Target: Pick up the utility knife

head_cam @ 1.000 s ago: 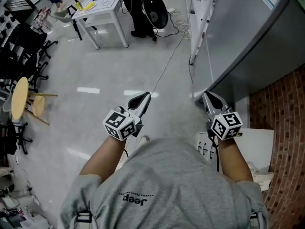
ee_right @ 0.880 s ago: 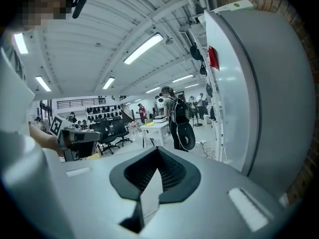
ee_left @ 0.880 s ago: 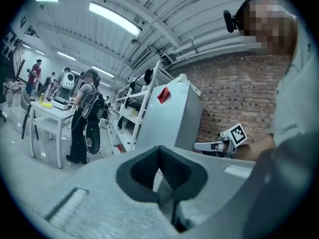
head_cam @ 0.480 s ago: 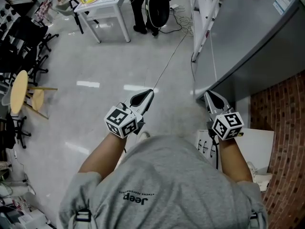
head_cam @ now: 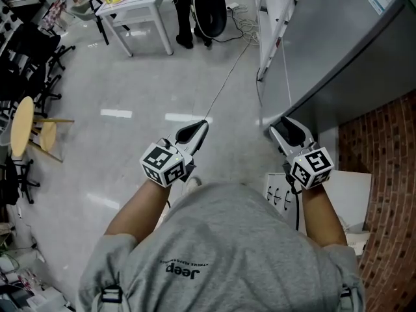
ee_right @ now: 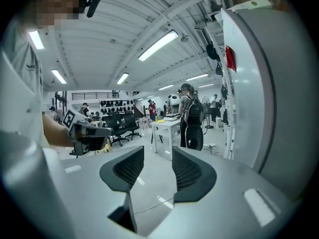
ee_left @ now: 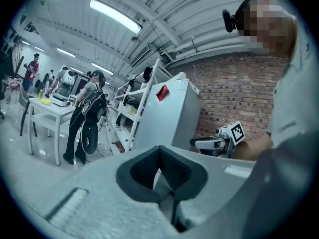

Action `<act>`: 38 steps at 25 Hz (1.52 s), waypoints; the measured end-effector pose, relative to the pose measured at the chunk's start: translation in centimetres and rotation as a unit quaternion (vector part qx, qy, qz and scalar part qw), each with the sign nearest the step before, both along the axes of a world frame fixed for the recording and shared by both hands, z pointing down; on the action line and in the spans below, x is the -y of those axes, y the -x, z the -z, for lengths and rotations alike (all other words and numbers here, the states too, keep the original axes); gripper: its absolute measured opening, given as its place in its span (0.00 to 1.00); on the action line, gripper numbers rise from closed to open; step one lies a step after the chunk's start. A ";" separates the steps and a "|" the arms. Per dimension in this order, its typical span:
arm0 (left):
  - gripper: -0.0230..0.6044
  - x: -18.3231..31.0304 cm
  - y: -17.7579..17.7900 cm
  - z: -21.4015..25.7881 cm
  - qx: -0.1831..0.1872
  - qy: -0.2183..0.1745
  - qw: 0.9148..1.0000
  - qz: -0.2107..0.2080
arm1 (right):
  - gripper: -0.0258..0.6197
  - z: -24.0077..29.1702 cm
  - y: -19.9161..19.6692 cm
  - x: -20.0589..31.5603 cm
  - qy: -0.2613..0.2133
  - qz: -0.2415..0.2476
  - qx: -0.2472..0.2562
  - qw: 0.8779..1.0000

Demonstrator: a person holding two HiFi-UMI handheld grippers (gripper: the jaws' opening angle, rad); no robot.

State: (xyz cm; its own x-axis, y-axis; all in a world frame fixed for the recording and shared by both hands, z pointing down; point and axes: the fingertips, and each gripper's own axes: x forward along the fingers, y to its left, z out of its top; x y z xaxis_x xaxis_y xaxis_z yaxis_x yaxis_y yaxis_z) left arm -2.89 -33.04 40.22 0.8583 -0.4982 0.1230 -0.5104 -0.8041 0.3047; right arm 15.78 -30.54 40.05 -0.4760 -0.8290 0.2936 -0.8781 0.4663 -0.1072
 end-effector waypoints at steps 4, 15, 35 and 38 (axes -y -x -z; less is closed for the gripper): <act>0.03 -0.3 -1.4 -0.7 0.008 0.002 1.000 -0.018 | 0.33 0.1 -1.8 -1.3 0.000 0.011 -0.044 0.999; 0.03 -3.5 -13.7 -5.0 0.032 0.027 0.989 -0.144 | 0.35 -5.7 -14.1 -7.2 0.072 -0.023 -0.159 0.984; 0.04 -13.0 -33.8 -13.9 0.078 0.079 0.945 -0.307 | 0.37 -23.5 -27.6 -20.0 0.249 0.196 -0.395 0.862; 0.03 -13.8 -35.4 -14.9 0.080 0.087 0.941 -0.316 | 0.37 -25.8 -28.6 -21.1 0.265 0.232 -0.415 0.839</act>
State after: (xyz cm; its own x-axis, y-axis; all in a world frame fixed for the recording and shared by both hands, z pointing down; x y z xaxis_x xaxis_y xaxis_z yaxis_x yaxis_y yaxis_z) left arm 32.55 -19.29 55.13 0.9399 0.1460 0.3087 0.0032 -0.9078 0.4195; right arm 44.36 -9.39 65.82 -0.1613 -0.2591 0.9523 -0.4898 0.8587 0.1507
